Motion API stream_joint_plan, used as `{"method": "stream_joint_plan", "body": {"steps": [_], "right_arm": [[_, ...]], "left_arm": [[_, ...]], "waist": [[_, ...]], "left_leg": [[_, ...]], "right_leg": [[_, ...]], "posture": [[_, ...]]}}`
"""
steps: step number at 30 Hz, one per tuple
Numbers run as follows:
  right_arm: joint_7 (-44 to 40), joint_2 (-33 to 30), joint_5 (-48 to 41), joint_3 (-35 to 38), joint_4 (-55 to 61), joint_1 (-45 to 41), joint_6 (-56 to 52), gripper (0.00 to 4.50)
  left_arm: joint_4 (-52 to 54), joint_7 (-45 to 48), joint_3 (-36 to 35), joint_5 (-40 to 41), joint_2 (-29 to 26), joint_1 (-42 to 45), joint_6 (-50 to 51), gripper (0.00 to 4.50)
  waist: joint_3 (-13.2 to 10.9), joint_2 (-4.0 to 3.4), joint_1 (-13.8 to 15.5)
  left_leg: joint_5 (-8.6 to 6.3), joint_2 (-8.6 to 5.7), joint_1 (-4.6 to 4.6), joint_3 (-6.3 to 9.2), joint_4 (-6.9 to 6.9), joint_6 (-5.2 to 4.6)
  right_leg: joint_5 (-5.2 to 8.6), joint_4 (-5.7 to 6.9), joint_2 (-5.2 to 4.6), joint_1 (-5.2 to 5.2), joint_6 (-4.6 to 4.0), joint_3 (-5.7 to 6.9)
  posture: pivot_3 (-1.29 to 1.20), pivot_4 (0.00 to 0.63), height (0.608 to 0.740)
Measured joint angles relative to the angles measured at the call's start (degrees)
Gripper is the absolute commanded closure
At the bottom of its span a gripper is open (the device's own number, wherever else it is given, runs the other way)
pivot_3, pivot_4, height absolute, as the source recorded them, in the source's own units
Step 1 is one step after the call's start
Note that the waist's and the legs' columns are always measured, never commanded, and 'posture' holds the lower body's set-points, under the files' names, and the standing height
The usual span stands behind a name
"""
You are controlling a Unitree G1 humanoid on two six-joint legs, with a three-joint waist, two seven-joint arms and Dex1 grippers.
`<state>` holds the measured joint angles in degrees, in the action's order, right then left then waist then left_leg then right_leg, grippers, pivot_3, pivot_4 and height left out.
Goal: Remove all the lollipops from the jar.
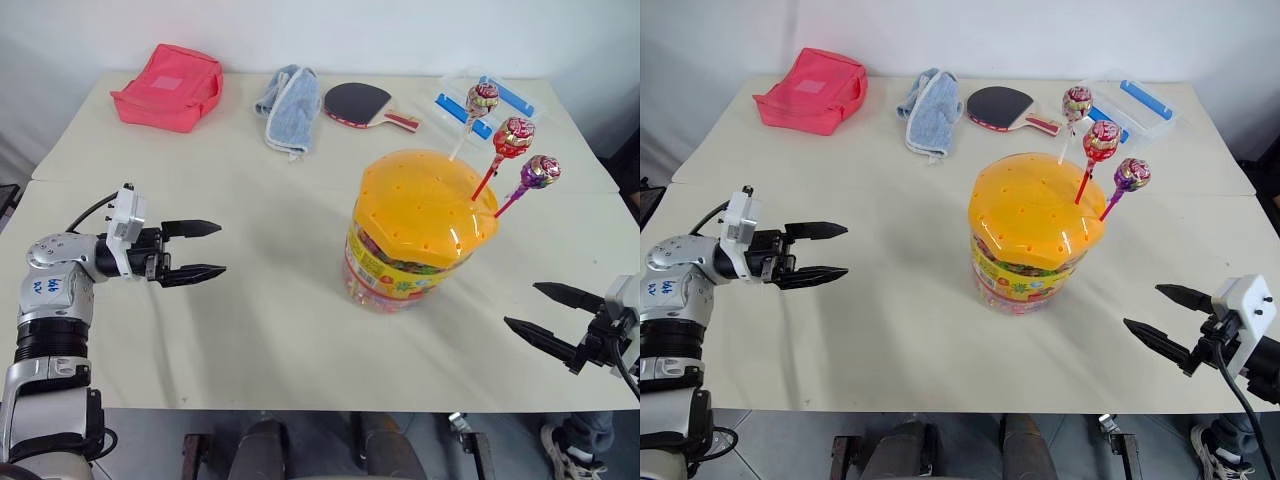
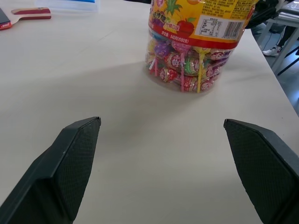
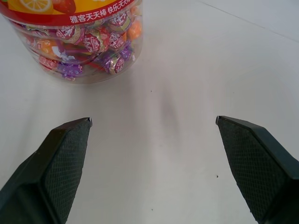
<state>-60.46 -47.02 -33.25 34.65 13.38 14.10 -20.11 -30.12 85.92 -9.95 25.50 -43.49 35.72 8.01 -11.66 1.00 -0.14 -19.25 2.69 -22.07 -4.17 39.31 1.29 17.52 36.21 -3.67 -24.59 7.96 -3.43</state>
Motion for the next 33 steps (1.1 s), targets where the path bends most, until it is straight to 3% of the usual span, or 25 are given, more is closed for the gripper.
{"method": "stream_joint_plan", "body": {"steps": [10, 21, 33], "right_arm": [[3.2, -0.6, -2.2, 4.2, 3.4, 0.7, -5.8, 0.04], [14.2, -3.3, -15.7, 14.6, 20.0, -1.0, -20.7, 0.04], [25.0, -8.5, -30.3, 10.1, 23.7, -15.6, -26.5, 0.04]], "left_arm": [[0.0, -0.9, 0.0, 0.1, 2.0, 1.6, 0.6, 0.00], [0.9, 0.0, 1.5, 0.7, 2.1, 8.0, 3.9, 0.00], [1.8, 0.1, 4.4, 2.6, 3.6, 15.0, 5.0, 0.00]], "waist": [[0.0, 0.01, 0.0], [0.1, 0.11, 0.1], [0.1, 0.13, 0.0]], "left_leg": [[-0.01, 0.00, -0.04, 0.07, 0.41, -0.02], [-0.03, -0.01, -0.07, 0.25, 0.67, -0.05], [-0.03, -0.01, -0.11, 0.31, 0.72, -0.05]], "right_leg": [[0.00, 0.35, 0.00, 0.02, 0.00, 0.00], [0.00, 0.63, 0.05, 0.08, 0.00, -0.01], [0.00, 0.67, 0.05, 0.05, 0.00, 0.00]], "posture": [[0.00, 0.150, 0.740], [0.00, 0.150, 0.740], [0.00, 0.150, 0.740]]}}
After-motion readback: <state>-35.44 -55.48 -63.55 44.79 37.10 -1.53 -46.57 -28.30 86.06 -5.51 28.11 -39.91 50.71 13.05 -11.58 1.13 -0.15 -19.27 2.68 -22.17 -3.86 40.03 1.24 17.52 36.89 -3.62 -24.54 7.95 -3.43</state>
